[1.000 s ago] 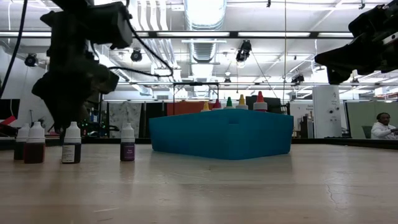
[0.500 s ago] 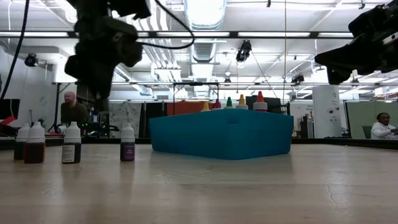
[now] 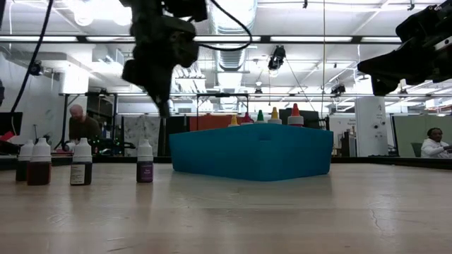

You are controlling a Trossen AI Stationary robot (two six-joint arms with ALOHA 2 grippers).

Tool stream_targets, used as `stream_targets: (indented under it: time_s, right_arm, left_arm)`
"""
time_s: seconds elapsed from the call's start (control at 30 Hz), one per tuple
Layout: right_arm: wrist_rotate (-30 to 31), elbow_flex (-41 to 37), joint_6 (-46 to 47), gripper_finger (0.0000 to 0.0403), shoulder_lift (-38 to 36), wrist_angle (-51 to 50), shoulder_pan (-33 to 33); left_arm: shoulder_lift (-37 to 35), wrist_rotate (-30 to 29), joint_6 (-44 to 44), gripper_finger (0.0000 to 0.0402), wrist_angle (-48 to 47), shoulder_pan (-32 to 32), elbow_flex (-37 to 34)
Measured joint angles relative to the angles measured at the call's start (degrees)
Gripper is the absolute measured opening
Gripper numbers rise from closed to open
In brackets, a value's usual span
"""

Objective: Pick & Place food coloring
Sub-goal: Put the blue food coloring bottle into the blue bin

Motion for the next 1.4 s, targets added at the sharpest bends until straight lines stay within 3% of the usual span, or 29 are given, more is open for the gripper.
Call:
stream_targets:
  time_s: [0.53, 1.4]
  right_arm:
    - [0.00, 0.00, 0.08, 0.0009, 0.00, 0.00, 0.00]
    - [-0.01, 0.02, 0.11, 0.0009, 0.00, -0.01, 0.00]
  left_arm:
    - [14.37, -0.02, 12.82, 0.0051, -6.63, 4.47, 17.80]
    - [21.68, -1.99, 15.43, 0.0051, -4.70, 6.30, 19.03]
